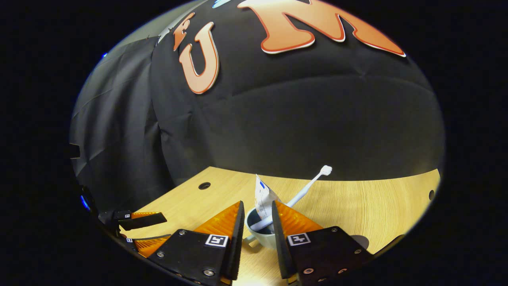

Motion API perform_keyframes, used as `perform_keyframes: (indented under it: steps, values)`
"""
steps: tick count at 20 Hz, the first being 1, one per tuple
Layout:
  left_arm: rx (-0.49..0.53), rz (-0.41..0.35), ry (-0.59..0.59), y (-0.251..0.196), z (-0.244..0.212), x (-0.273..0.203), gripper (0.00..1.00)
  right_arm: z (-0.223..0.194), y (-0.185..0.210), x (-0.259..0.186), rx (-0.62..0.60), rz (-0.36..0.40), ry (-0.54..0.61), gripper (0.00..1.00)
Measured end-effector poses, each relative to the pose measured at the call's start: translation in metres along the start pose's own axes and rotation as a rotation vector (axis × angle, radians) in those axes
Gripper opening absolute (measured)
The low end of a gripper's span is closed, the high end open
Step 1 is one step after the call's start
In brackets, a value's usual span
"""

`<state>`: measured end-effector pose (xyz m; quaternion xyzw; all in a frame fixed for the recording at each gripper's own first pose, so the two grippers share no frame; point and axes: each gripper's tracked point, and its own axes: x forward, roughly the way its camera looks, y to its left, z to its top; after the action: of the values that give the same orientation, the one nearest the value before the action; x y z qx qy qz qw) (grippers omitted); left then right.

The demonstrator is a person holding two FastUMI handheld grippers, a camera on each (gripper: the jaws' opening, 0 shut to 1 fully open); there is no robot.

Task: Put the toothbrush and toothpaste on the desktop into the cup, then pick up the cup and place it on the coaster on the desktop.

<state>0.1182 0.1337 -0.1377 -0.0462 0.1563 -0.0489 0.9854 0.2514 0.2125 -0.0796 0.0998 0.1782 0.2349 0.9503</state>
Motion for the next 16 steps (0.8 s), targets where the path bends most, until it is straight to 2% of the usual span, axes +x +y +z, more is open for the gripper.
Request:
perform_keyframes:
  steps: [1, 2, 5, 9, 12, 14, 16]
  values:
    - [-0.001, -0.002, 0.004, 0.000, -0.002, 0.001, 0.98, -0.004, -0.010, 0.003, -0.009, -0.037, 0.020, 0.33]
    - [-0.002, -0.001, 0.008, 0.001, -0.004, 0.003, 0.98, -0.004, -0.013, 0.005, -0.004, -0.054, 0.019, 0.30]
    - [-0.006, 0.000, 0.018, 0.003, -0.009, 0.005, 0.98, 0.000, -0.017, 0.011, 0.021, -0.062, 0.016, 0.21]
    - [-0.010, 0.004, 0.022, 0.006, -0.014, 0.009, 0.98, -0.008, -0.017, 0.014, -0.059, -0.074, 0.051, 0.18]
    - [-0.016, 0.001, 0.031, 0.004, -0.018, 0.010, 0.98, -0.012, -0.004, 0.018, -0.120, -0.046, 0.085, 0.17]
    - [-0.021, 0.003, 0.034, 0.005, -0.020, 0.010, 0.98, -0.022, -0.006, 0.022, -0.176, -0.075, 0.131, 0.17]
    - [-0.026, 0.006, 0.033, 0.006, -0.020, 0.009, 0.98, -0.029, -0.005, 0.027, -0.168, -0.075, 0.175, 0.18]
